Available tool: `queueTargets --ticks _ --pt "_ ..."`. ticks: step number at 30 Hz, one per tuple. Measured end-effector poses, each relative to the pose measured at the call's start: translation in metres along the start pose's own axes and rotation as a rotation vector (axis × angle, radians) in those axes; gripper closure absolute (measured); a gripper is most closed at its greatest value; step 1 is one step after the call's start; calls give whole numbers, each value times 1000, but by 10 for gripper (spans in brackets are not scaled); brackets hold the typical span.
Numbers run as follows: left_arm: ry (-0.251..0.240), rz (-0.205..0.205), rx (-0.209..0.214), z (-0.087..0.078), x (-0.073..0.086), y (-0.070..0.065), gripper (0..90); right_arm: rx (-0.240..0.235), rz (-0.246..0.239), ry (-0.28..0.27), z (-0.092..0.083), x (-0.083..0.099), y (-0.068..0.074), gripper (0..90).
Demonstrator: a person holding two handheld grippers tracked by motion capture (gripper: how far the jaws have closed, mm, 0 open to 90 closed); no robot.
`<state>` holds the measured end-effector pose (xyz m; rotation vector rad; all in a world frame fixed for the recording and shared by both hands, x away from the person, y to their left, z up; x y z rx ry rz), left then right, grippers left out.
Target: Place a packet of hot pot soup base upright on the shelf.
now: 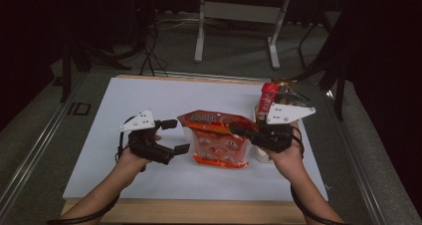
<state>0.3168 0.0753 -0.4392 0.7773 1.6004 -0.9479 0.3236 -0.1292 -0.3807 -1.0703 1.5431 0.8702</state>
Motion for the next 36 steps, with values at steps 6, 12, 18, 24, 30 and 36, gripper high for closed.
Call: queueTargets --ticks 6,12,18,24,30,36 --pt "1 14 -34 -2 10 4 16 39 3 -23 -12 -14 -8 900" --pt "-7 -7 -32 -7 27 7 16 95 9 -60 -33 -33 -20 900" --pt "-24 -36 -63 -13 41 11 16 164 9 -97 -57 -50 -35 900" --pt "-29 -18 -91 -19 53 13 16 244 18 -114 -83 -57 -52 900" --pt "-32 -2 -112 -22 65 12 16 330 36 -125 -112 -54 -72 900" --pt "-20 -7 -123 -23 76 13 16 397 63 -114 -133 -40 -91 900"
Point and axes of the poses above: each handheld gripper's, and its own axes: z roughly forward along the jaws, x roughly out of its underside, y roughly to its left, the point moved 8 cm from there along z, roughly forward along the jaws, and after that the axes turned 9 degrees about -y, right-handed, at the moved point
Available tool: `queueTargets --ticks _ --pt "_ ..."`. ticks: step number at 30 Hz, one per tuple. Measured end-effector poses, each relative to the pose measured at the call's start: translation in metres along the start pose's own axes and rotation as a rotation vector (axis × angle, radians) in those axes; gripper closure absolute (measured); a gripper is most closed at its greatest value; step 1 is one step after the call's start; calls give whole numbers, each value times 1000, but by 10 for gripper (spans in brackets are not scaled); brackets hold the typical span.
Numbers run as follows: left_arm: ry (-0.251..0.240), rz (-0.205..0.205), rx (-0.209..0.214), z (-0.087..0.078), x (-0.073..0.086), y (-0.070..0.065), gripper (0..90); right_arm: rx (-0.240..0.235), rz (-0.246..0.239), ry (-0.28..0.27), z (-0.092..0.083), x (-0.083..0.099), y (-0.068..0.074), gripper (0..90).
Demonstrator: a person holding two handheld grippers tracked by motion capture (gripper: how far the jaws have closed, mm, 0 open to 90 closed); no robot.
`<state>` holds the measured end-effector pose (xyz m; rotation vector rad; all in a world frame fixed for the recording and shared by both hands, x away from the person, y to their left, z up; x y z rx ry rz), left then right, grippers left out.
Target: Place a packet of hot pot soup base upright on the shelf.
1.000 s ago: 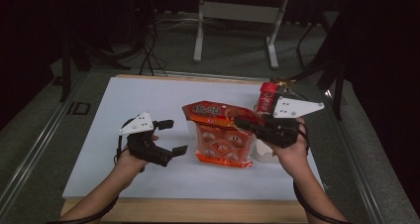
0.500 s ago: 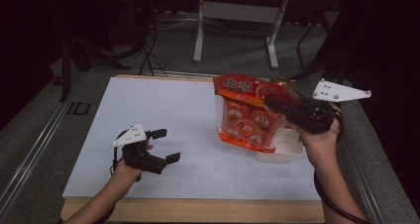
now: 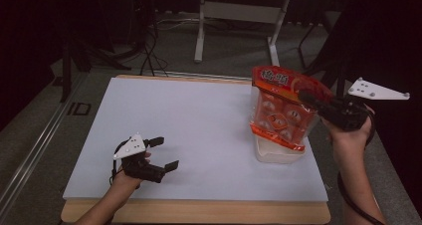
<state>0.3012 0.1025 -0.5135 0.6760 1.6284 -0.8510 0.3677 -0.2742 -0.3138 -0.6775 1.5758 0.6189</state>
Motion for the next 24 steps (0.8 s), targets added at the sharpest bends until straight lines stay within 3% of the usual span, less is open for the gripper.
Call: queueTargets --ticks 4,11,19,24 --pt "6 -4 1 0 4 0 16 29 9 10 -6 9 -14 900" --pt "-2 -6 -5 0 5 2 16 32 39 18 -5 30 -30 900" --pt "6 -13 -13 0 9 5 16 31 81 32 1 50 -39 900" --pt "10 -8 -9 1 11 4 16 24 121 68 5 68 -42 900"
Point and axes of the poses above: each handheld gripper's, and its own axes: z roughly forward along the jaws, x roughly out of its underside, y roughly to its left, the point moved 8 cm from there along z, roughly forward along the jaws, and after that the axes turned 9 degrees about -y, right-handed, at the moved point
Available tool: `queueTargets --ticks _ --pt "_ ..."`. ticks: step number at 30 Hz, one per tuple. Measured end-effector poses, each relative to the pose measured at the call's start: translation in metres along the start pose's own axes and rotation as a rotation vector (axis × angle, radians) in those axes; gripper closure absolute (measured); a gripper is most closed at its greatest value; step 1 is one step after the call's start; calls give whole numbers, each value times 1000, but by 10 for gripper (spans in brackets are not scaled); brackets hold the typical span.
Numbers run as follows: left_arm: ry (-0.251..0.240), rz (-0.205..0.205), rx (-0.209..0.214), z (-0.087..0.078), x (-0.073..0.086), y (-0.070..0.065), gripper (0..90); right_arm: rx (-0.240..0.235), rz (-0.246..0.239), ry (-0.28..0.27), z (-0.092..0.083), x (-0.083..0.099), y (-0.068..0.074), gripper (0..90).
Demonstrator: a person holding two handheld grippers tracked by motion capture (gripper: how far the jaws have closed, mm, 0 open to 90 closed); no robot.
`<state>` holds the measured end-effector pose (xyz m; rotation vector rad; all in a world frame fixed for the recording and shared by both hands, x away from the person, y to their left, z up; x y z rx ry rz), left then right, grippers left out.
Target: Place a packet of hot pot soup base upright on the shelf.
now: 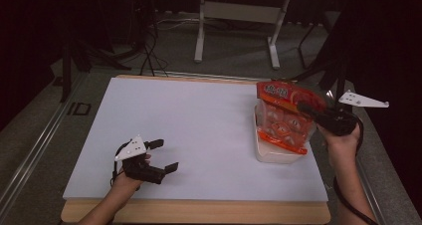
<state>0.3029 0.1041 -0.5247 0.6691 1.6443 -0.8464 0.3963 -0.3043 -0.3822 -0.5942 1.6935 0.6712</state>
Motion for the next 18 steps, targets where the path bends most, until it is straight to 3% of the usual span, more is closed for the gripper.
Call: queueTargets --ticks 9,15,18 --pt "-1 -7 -1 0 1 1 16 -14 42 -10 5 10 0 900" --pt "1 -5 1 0 2 2 16 3 87 1 9 22 -5 900" --pt "1 -10 0 0 2 2 16 4 85 7 10 28 -6 900"
Point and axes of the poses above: each handheld gripper's, and its own axes: z roughly forward along the jaws, x roughly out of its underside, y roughly to its left, the point moved 8 cm from there along z, roughly forward along the jaws, and after that the axes turned 9 degrees about -y, right-handed, at the moved point
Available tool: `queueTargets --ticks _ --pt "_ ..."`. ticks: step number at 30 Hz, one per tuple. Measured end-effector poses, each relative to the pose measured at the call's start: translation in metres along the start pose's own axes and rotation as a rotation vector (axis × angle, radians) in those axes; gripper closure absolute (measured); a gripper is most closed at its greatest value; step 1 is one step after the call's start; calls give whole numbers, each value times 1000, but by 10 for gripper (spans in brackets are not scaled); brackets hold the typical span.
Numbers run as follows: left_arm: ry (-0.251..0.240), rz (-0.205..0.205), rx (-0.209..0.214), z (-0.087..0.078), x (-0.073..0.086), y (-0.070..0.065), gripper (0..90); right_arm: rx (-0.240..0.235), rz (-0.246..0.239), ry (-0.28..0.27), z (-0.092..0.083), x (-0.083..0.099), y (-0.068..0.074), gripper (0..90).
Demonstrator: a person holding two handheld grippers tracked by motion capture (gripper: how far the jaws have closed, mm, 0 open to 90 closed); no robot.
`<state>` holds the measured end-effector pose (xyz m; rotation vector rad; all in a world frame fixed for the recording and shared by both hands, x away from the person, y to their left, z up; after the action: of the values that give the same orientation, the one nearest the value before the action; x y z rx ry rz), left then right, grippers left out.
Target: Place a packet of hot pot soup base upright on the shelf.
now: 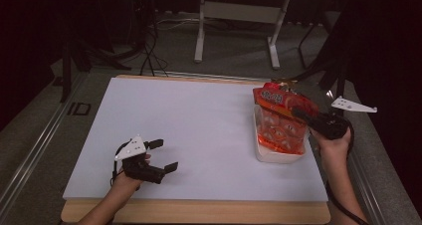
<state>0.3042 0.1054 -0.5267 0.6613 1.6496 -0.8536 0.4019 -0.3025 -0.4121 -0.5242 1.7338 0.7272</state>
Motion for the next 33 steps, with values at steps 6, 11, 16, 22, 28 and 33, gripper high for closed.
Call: queueTargets --ticks 6,11,16,22,28,33 --pt "0 0 0 0 0 0 16 31 -1 38 2 19 -10 900" --pt "3 -6 -1 1 2 1 16 50 55 12 -10 31 -26 898" --pt "8 -7 -4 1 2 2 16 67 43 19 -15 34 -30 890" --pt "11 -16 -3 2 4 2 16 77 35 29 -15 29 -26 724" --pt "13 -18 5 3 5 1 16 129 -13 9 -17 11 -20 579" --pt "13 -21 2 3 5 2 16 128 -39 -73 -25 -20 -10 499"
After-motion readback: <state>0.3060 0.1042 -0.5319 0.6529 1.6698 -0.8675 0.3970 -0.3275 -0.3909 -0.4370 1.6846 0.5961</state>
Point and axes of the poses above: each handheld gripper's, and its own axes: z roughly forward along the jaws, x roughly out of its underside, y roughly to its left, the point moved 8 cm from there along z, roughly forward along the jaws, and after that the axes turned 9 degrees about -y, right-handed, at the moved point
